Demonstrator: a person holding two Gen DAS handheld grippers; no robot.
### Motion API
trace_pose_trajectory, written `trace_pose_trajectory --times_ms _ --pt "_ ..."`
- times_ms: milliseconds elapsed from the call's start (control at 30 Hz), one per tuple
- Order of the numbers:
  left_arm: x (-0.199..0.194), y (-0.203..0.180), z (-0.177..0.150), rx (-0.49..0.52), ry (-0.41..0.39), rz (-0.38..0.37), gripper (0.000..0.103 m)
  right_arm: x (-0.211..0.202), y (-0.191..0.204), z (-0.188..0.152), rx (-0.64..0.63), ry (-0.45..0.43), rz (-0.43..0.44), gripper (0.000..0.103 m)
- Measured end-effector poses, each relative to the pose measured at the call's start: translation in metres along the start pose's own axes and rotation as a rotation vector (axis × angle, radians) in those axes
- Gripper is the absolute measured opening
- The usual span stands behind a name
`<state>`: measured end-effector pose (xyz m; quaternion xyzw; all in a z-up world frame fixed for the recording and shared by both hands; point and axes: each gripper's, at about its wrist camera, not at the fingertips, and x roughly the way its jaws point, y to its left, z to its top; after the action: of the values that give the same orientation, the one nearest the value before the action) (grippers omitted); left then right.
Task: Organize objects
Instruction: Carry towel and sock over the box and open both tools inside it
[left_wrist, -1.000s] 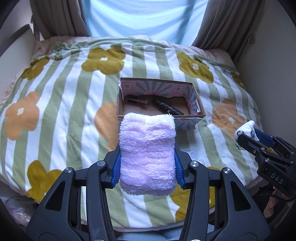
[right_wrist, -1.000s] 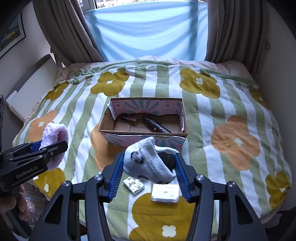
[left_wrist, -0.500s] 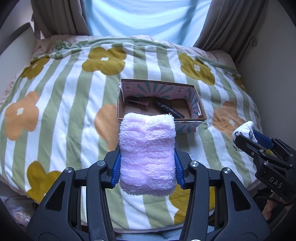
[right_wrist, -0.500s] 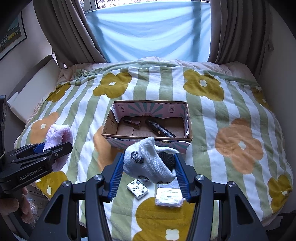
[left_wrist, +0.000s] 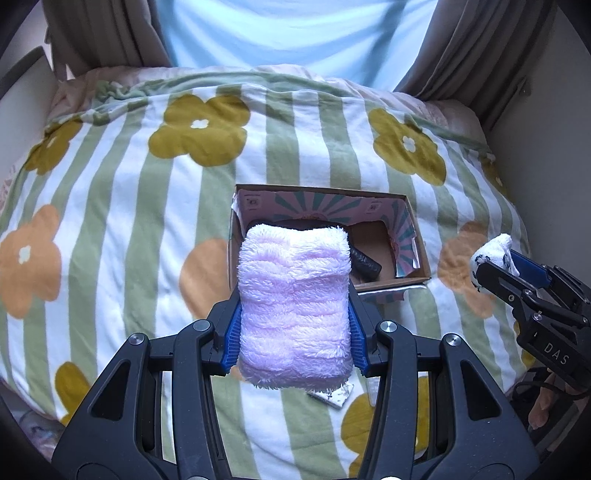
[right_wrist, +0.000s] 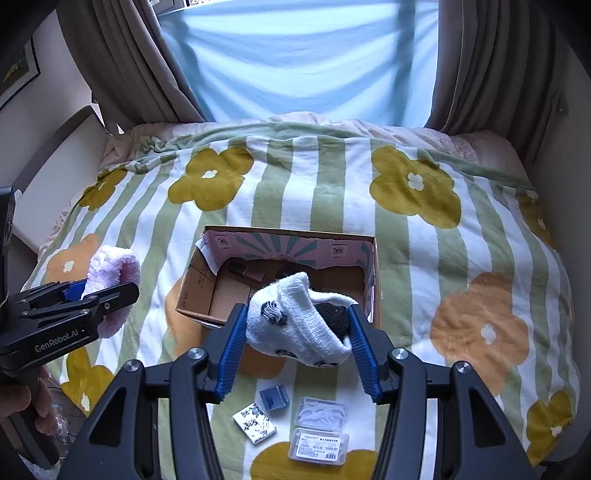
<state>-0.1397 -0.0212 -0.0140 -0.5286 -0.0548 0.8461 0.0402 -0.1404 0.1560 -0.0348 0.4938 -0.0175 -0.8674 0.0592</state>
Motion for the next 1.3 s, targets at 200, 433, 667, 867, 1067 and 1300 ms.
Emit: trace_pose_trajectory --times_ms 200,433,667,867,1067,1300 --pt "0.074 -0.002 0.034 0.02 0.087 0.0 0.043 0.069 -0.022 0.025 0.005 0.074 0.006 0.05" --pt "0.17 -0.009 0.043 0.022 0.213 0.005 0.043 0.158 -0.04 0.037 0.026 0.179 0.023 0.05" --pt "0.242 -0.017 0.031 0.035 0.311 0.024 0.043 0.221 -0.045 0.035 0.029 0.25 0.037 0.05" --pt "0.261 -0.016 0.023 0.055 0.33 0.05 0.043 0.229 -0.047 0.035 0.028 0.262 0.057 0.05" --pt "0.255 -0.025 0.021 0.125 0.331 0.053 0.061 0.225 -0.054 0.041 0.083 0.244 0.079 0.089" --pt "0.253 -0.034 0.015 0.164 0.328 0.048 0.103 0.221 -0.057 0.041 0.091 0.239 0.077 0.09"
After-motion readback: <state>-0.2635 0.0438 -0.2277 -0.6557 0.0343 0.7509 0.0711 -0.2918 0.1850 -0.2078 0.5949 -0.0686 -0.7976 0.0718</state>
